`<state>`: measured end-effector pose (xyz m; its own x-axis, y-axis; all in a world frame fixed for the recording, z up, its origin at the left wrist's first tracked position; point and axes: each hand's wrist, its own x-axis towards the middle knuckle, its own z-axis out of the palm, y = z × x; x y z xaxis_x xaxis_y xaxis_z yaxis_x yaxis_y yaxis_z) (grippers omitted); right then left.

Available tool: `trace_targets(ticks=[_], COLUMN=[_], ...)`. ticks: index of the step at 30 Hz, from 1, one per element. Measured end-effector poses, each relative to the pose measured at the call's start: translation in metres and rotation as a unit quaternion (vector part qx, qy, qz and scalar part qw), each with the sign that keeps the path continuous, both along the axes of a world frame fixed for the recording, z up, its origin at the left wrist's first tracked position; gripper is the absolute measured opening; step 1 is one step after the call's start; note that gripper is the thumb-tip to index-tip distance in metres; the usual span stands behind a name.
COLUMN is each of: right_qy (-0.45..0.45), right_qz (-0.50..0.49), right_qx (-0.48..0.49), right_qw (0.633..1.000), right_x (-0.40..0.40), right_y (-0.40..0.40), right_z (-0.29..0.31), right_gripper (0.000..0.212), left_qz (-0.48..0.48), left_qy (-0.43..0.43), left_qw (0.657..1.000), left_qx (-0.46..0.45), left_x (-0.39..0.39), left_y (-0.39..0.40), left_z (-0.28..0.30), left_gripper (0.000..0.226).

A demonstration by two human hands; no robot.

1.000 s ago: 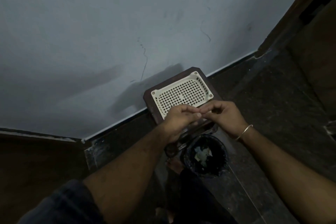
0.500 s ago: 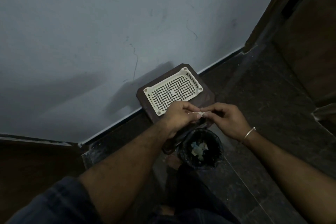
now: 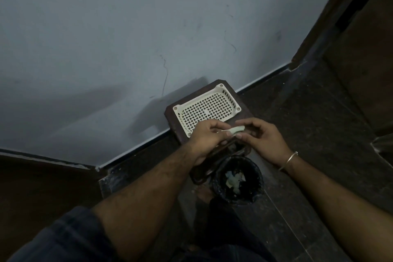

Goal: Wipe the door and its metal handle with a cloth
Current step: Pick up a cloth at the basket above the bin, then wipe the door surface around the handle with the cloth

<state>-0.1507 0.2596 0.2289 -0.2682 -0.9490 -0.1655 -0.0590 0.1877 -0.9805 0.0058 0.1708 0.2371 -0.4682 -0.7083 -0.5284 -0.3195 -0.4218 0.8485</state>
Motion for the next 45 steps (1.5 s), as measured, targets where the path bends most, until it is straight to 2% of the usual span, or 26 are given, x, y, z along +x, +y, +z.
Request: trace_targets(ticks=[3, 6, 10, 13, 15, 18, 20, 23, 27, 33, 38, 40, 43, 45], right_qy=[-0.095, -0.163, -0.159, -0.149, -0.150, -0.229, -0.273, -0.295, -0.298, -0.214, -0.174, -0.201, -0.263, -0.280], right_qz=[-0.030, -0.014, 0.062, 0.117, 0.157, 0.235, 0.294, 0.350, 0.405, 0.423, 0.491, 0.518, 0.553, 0.573], right_qx=[-0.013, -0.037, -0.071, -0.089, -0.094, -0.067, -0.041, -0.014, -0.003, -0.045, -0.082, -0.068, -0.003, 0.033], right_qw=[0.995, 0.986, 0.983, 0.978, 0.972, 0.942, 0.915, 0.889, 0.865, 0.879, 0.850, 0.828, 0.791, 0.770], right_x=[0.020, 0.053, 0.104, 0.144, 0.172, 0.207, 0.229, 0.257, 0.298, 0.355, 0.391, 0.403, 0.420, 0.433], right_y=[-0.032, -0.074, -0.130, -0.161, -0.177, -0.193, -0.201, -0.209, -0.215, -0.219, -0.220, -0.220, -0.223, -0.223], right_z=[0.012, 0.034, 0.070, 0.096, 0.110, 0.124, 0.133, 0.144, 0.157, 0.171, 0.188, 0.195, 0.201, 0.204], right_gripper=[0.034, 0.031, 0.015, 0.011, 0.011, 0.008, 0.016, 0.030, 0.032, 0.024, 0.027, 0.029, 0.026, 0.022], left_qz=[0.078, 0.161, 0.215, 0.247, 0.299, 0.373, 0.426, 0.498, 0.554, 0.570, 0.619, 0.644, 0.686, 0.703], left_qy=[0.049, 0.101, 0.115, 0.069, 0.045, 0.078, 0.103, 0.088, 0.070, 0.044, 0.006, 0.051, 0.176, 0.226], left_qw=[0.996, 0.981, 0.968, 0.957, 0.939, 0.912, 0.885, 0.842, 0.801, 0.786, 0.738, 0.722, 0.672, 0.642], left_qx=[-0.005, -0.027, -0.066, -0.134, -0.165, -0.154, -0.161, -0.186, -0.217, -0.235, -0.267, -0.248, -0.215, -0.207], left_x=[0.022, 0.052, 0.100, 0.138, 0.163, 0.196, 0.219, 0.247, 0.277, 0.304, 0.329, 0.339, 0.354, 0.364], left_y=[-0.011, -0.027, -0.047, -0.056, -0.061, -0.064, -0.063, -0.057, -0.048, -0.031, -0.016, -0.011, -0.002, 0.004], left_z=[0.011, 0.033, 0.075, 0.100, 0.110, 0.122, 0.128, 0.135, 0.146, 0.162, 0.176, 0.184, 0.196, 0.200], left_gripper=[0.014, 0.016, 0.013, 0.022, 0.020, 0.018, 0.012, 0.002, 0.009, 0.019, 0.008, 0.013, 0.017, 0.018])
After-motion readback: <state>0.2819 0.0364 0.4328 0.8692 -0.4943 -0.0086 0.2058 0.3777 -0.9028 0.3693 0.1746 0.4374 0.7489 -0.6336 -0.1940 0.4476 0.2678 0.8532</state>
